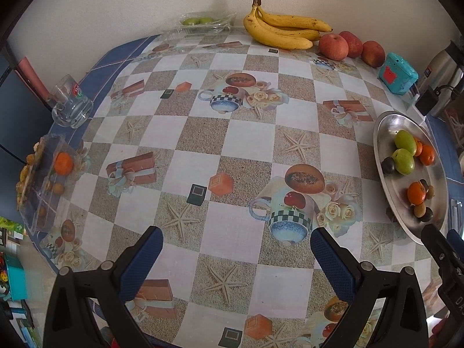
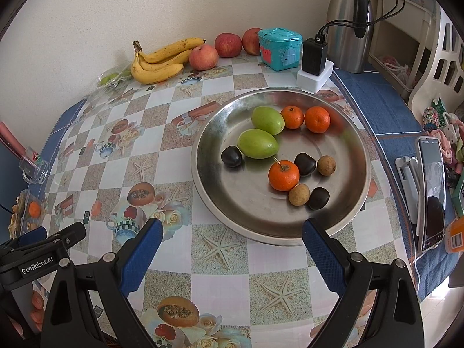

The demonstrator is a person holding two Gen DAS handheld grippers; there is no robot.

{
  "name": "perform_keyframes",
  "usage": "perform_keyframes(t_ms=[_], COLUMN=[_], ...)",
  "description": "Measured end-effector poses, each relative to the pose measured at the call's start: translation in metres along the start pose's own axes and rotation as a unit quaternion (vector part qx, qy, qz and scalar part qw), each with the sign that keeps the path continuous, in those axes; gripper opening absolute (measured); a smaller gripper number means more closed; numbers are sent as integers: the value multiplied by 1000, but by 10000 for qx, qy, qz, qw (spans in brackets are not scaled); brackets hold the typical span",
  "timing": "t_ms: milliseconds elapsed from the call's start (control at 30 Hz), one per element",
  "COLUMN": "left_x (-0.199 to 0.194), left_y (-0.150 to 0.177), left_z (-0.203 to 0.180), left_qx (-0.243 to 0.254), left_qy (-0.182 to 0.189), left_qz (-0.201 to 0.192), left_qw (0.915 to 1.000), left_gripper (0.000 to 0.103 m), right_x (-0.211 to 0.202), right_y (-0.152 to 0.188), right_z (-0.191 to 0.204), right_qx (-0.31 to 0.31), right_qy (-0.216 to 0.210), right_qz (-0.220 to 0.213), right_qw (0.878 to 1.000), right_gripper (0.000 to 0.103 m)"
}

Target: Organize fruits

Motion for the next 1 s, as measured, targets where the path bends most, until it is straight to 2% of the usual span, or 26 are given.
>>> perform_keyframes(t_ms=[1000], left_x=[-2], left_y=[-1], left_z=[8], left_qx=[-244], left_qy=[-40], left_qz=[-67], left_qw=[9997], left_gripper=[103], right_x=[0], right_y=[0], right_z=[0], right_qx=[-5], right_qy=[-1], right_qz=[8], right_qw=[10000], right_gripper=[97])
Point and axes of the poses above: each gripper's, at about its wrist camera, not at the fingertips, and x roughly the way its jaws point, z to its left, y to its underside, the point moved 6 cm from there along x, roughly the way its jaws point, and after that the axes turned 4 degrees about z, right-handed, at the moved point
